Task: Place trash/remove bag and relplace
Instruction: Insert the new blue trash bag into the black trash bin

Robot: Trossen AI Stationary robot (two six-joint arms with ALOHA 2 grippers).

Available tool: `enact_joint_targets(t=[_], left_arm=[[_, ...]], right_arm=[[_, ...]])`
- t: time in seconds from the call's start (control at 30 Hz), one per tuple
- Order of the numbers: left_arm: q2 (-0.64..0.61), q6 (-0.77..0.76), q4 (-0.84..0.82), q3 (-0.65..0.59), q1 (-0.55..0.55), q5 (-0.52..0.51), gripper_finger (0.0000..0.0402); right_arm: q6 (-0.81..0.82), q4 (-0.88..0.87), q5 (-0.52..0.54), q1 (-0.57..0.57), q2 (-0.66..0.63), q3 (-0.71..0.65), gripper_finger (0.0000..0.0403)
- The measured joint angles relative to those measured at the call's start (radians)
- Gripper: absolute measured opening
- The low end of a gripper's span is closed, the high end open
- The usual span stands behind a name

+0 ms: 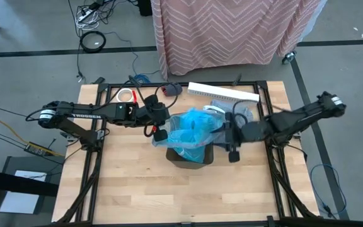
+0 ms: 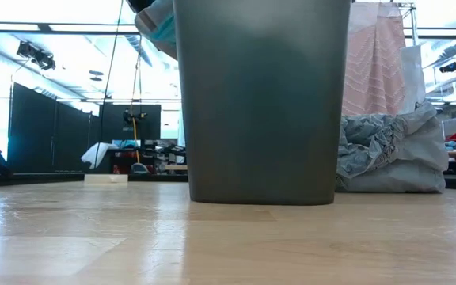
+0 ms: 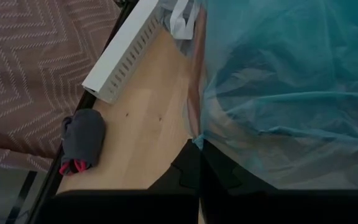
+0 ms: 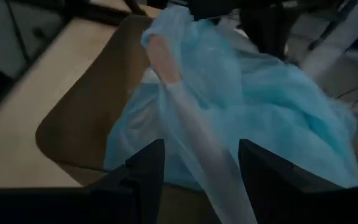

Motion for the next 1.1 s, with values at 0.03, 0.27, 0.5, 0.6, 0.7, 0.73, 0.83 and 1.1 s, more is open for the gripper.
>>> enact_joint_targets(t=[0.03, 0.27, 0.5, 0.6, 0.7, 0.73, 0.83, 1.1], left_arm=[[0.000, 0.000, 0.000, 0.000, 0.000, 0.000, 0.0006], [0.000, -0.013, 0.000, 0.000, 0.000, 0.000, 0.0006], [0.000, -0.029, 0.002, 0.000, 0.000, 0.000, 0.0006], [0.000, -0.029, 0.002, 0.000, 0.000, 0.000, 0.0006], [0.000, -0.032, 0.000, 0.000, -0.006, 0.000, 0.0006], [0.000, -0.032, 0.002, 0.000, -0.008, 0.000, 0.0006], [0.000, -0.033, 0.000, 0.000, -0.025, 0.000, 0.0006], [0.000, -0.033, -0.008, 0.000, -0.080, -0.001, 0.0006]], right_arm=[[-0.019, 0.012, 0.048, 0.023, 0.016, 0.000, 0.0189], [-0.076, 0.030, 0.406, 0.127, 0.052, 0.000, 0.0178], [-0.097, 0.037, 0.425, 0.173, 0.063, 0.000, 0.0064], [-0.098, 0.034, 0.403, 0.174, 0.081, 0.000, 0.0015], [-0.089, 0.052, 0.395, 0.174, 0.102, 0.000, 0.0005], [-0.087, 0.068, 0.391, 0.176, 0.107, 0.000, 0.0003], [-0.097, 0.125, 0.399, 0.202, 0.116, 0.000, 0.0001], [-0.031, 0.162, 0.461, 0.318, 0.118, 0.000, 0.0000]])
